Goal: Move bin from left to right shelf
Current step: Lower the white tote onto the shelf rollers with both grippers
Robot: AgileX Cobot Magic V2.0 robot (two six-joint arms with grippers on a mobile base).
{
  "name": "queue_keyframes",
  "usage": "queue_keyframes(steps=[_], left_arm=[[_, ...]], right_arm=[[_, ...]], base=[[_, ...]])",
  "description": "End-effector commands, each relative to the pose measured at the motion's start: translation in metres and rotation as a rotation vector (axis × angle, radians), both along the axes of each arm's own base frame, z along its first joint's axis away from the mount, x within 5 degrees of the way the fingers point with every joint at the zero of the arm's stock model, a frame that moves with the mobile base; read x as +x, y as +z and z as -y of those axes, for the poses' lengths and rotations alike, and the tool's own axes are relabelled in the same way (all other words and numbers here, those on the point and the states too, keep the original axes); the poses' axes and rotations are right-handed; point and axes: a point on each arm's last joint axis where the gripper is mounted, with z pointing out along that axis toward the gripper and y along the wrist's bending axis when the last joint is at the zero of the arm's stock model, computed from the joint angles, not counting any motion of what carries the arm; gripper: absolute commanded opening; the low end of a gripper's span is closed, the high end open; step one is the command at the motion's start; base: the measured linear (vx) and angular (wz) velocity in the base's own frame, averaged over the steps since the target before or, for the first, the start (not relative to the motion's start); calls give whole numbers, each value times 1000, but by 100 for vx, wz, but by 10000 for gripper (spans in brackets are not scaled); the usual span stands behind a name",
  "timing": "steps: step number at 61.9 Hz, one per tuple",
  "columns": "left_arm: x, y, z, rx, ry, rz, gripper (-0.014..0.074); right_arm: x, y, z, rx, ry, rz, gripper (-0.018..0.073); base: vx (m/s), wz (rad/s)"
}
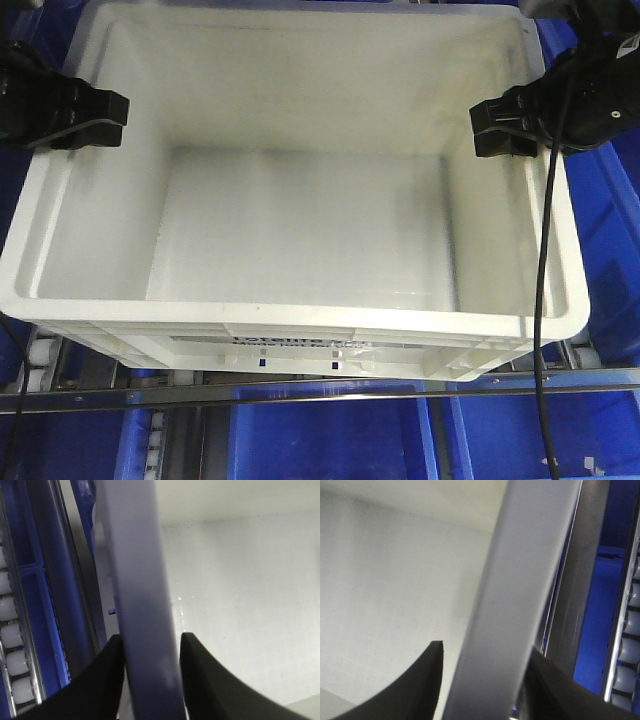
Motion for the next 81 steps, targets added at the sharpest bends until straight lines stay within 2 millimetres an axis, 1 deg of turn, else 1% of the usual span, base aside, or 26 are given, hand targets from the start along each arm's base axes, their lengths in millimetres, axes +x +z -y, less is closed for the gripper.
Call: queue_keyframes(steps=[1, 20, 44, 51, 72, 81], left_arm=[[-2, 28, 2, -46, -15, 164, -5], [8, 15, 5, -35, -18, 109, -5], [12, 18, 5, -43, -5, 160, -5], [13, 19, 4, -44, -2, 170, -5], [15, 21, 4, -41, 6, 213, -5], [18, 15, 5, -35, 1, 184, -5]], right_arm=[[2, 31, 5, 0, -25, 213, -4], [8, 38, 6, 1, -36, 314, -4], [16, 47, 7, 18, -70, 438, -4], [20, 43, 7, 16, -72, 433, -4], [36, 23, 4, 5, -71, 373, -4], [41, 17, 4, 2, -70, 357, -4]], base=[[0, 0], [0, 0], [0, 0], [0, 0], [0, 0], [0, 0]])
